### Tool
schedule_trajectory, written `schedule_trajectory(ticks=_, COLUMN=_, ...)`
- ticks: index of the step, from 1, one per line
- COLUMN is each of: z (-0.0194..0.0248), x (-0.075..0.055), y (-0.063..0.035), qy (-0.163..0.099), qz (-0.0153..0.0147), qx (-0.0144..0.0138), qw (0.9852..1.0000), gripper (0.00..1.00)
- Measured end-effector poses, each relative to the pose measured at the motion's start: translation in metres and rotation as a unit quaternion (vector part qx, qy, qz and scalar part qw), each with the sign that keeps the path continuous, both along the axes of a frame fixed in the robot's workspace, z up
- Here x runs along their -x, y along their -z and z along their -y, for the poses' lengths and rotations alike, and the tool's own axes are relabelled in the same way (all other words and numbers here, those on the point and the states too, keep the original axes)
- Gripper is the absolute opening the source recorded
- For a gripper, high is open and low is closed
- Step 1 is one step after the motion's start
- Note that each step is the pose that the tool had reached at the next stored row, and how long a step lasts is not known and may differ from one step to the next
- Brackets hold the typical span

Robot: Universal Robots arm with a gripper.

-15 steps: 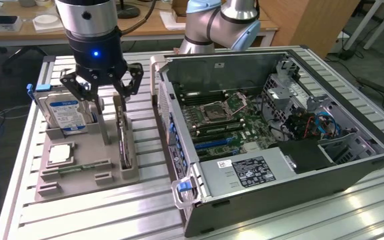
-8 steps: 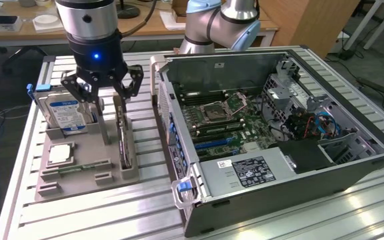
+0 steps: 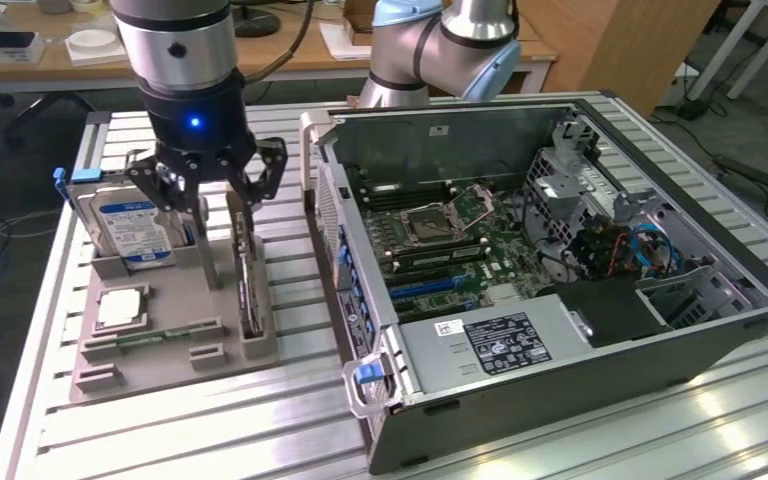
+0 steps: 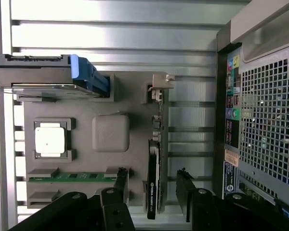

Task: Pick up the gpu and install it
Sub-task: 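Pick up the gpu and move the gpu toward the slot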

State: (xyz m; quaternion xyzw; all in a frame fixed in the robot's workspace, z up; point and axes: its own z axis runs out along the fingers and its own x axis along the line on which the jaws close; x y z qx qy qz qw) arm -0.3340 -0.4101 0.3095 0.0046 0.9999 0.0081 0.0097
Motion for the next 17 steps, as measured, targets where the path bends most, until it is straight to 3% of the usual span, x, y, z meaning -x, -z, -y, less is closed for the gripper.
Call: schedule_trajectory(ticks=17, z=0.0012, x=-0.003, y=0.0138, qy=0.0, qz=0.0, qx=0.0, qw=1.0, gripper=0.53)
